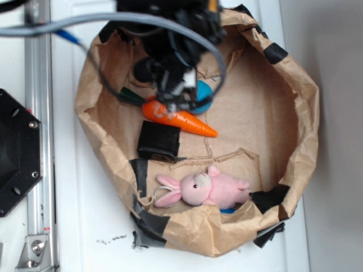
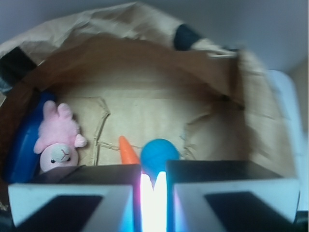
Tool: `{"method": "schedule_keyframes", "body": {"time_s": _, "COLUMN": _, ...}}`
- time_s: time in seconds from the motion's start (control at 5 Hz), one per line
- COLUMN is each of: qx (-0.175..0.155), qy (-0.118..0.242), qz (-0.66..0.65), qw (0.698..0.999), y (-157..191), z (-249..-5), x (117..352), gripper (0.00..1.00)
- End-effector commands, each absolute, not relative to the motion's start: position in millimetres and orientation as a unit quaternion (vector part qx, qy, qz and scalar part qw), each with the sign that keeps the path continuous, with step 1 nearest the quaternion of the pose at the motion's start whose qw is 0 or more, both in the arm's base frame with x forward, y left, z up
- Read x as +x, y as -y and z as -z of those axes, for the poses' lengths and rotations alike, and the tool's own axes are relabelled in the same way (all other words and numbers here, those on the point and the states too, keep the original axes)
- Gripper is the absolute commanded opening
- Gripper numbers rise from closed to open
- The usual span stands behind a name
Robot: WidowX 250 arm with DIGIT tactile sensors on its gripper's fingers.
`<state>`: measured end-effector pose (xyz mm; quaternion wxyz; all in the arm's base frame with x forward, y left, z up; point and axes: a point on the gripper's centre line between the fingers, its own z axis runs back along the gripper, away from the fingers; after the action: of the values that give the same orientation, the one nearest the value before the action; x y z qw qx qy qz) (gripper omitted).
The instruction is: Grab the black box.
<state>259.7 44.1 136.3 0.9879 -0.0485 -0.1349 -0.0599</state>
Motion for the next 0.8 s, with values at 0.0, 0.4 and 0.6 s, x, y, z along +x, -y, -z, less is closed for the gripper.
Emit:
{"method": "schedule_keyframes", "body": {"time_s": 0.0, "qx": -0.113, "qy": 0.102, "qz": 0.208, "qw": 0.966, "y": -14.6, "z": -87.8, "x": 254.1, "gripper": 1.00}}
{"method": "schedule_keyframes", "body": {"time_s": 0.4, "qx": -0.135, "qy": 0.054, "qz": 0.228, "qw": 0.963, "y": 2.7, "z": -59.3, "x": 222.8, "gripper": 1.00}}
{"method": "schedule_keyframes", "body": {"time_s": 0.6, "qx": -0.119, "qy": 0.021, "qz": 0.239, "qw": 0.964, "y": 18.5, "z": -42.1, "x": 221.1, "gripper": 1.00}}
